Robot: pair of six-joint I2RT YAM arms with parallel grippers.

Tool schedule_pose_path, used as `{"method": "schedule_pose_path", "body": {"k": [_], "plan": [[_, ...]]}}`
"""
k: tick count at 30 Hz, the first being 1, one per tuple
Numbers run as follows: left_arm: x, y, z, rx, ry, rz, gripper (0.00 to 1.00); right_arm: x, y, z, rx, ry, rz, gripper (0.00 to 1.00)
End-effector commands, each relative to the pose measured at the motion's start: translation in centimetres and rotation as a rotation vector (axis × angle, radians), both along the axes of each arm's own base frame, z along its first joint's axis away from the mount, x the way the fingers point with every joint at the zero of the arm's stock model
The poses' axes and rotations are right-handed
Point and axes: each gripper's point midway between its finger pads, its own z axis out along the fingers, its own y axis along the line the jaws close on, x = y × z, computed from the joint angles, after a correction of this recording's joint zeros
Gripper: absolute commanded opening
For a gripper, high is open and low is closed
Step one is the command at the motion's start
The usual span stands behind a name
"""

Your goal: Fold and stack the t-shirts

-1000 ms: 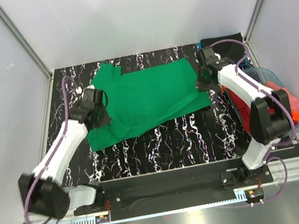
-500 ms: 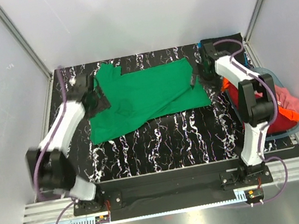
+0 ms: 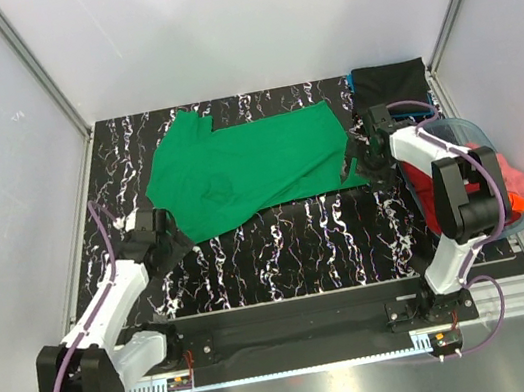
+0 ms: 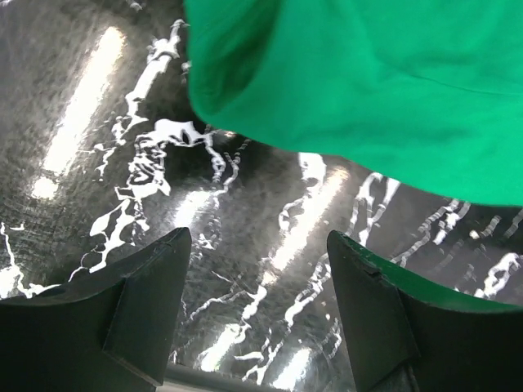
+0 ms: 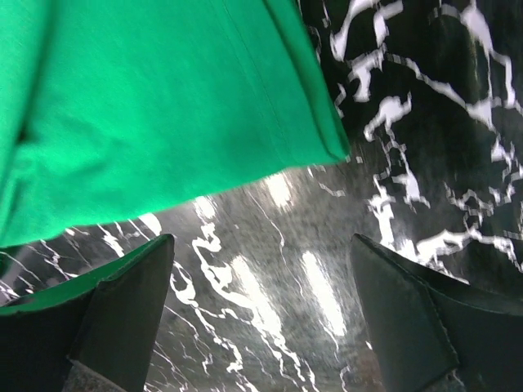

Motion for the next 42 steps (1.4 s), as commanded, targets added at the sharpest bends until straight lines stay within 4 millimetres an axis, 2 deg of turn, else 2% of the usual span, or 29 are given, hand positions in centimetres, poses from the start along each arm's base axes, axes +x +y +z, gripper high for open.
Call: {"method": "schedule_pose_path", "body": {"k": [1, 11, 14, 17, 18, 19, 20, 21, 22, 23, 24, 25, 26, 27, 28, 30, 31, 32, 34, 35, 38, 40, 42], "plan": [[3.3, 0.8, 1.6, 0.013, -0.157, 0.095, 0.73, 2.1, 0.1, 0.7, 0.044, -0.075, -0.015, 0.94], [5.6, 2.8, -0.8, 0.074, -0.148, 0.167, 0.75, 2.9, -1.6, -2.0, 0.056, -0.040, -0.059, 0.87], [6.2, 3.3, -1.5, 0.078, -0.128, 0.182, 0.73, 3.3, -1.8, -2.6, 0.063, -0.037, -0.067, 0.81], [6.8, 3.7, -1.8, 0.077, -0.126, 0.190, 0.65, 3.4, -1.7, -3.2, 0.070, -0.026, -0.072, 0.73], [7.1, 3.9, -1.7, 0.082, -0.133, 0.195, 0.56, 3.5, -1.7, -3.2, 0.075, -0.024, -0.076, 0.69], [7.4, 3.9, -1.6, 0.087, -0.136, 0.190, 0.51, 3.6, -1.7, -3.3, 0.077, -0.028, -0.076, 0.59], [7.6, 4.1, -1.4, 0.092, -0.142, 0.191, 0.45, 3.6, -1.7, -3.5, 0.078, -0.024, -0.077, 0.53], [7.9, 4.3, -1.1, 0.094, -0.148, 0.194, 0.34, 3.7, -1.7, -3.4, 0.078, -0.025, -0.078, 0.46], [8.4, 4.4, -0.5, 0.095, -0.161, 0.191, 0.18, 3.8, -1.7, -3.4, 0.080, -0.026, -0.079, 0.28], [8.7, 4.5, 0.1, 0.096, -0.173, 0.191, 0.11, 3.9, -1.7, -3.2, 0.081, -0.032, -0.079, 0.22], [8.7, 4.8, 0.6, 0.102, -0.166, 0.194, 0.08, 3.9, -1.6, -3.0, 0.084, -0.033, -0.079, 0.15], [9.6, 4.9, 2.2, 0.101, -0.202, 0.193, 0.04, 4.0, -1.7, -2.9, 0.083, -0.038, -0.078, 0.07], [9.8, 5.1, 3.0, 0.105, -0.212, 0.196, 0.03, 4.2, -1.6, -2.2, 0.085, -0.054, -0.080, 0.00], [9.6, 5.5, 3.5, 0.108, -0.206, 0.205, 0.02, 4.3, -1.7, -1.8, 0.084, -0.064, -0.082, 0.00], [10.2, 5.8, 5.4, 0.104, -0.247, 0.208, 0.02, 4.0, -1.8, -1.5, 0.079, -0.061, -0.086, 0.00], [10.0, 6.6, 6.7, 0.103, -0.258, 0.226, 0.02, 3.9, -2.3, 0.2, 0.057, -0.097, -0.097, 0.00], [10.1, 6.7, 8.0, 0.102, -0.282, 0.227, 0.02, 3.2, -2.5, 0.4, 0.044, -0.086, -0.103, 0.00], [10.0, 6.8, 8.5, 0.099, -0.291, 0.226, 0.03, 3.0, -2.8, 1.7, 0.032, -0.116, -0.112, 0.00], [9.1, 7.6, 9.0, 0.103, -0.286, 0.239, 0.04, 1.5, -3.6, 1.7, -0.004, -0.106, -0.139, 0.00], [8.8, 7.7, 9.0, 0.105, -0.283, 0.242, 0.06, 1.0, -3.8, 2.8, -0.010, -0.135, -0.150, 0.00], [7.1, 7.9, 7.8, 0.094, -0.260, 0.250, 0.13, -1.5, -4.4, 2.7, -0.027, -0.134, -0.202, 0.00], [5.9, 7.7, 6.4, 0.069, -0.231, 0.257, 0.26, -3.5, -4.5, 1.6, -0.022, -0.102, -0.241, 0.00], [5.2, 7.4, 5.4, 0.042, -0.209, 0.252, 0.40, -4.6, -4.1, 1.9, 0.013, -0.115, -0.268, 0.00]]}}
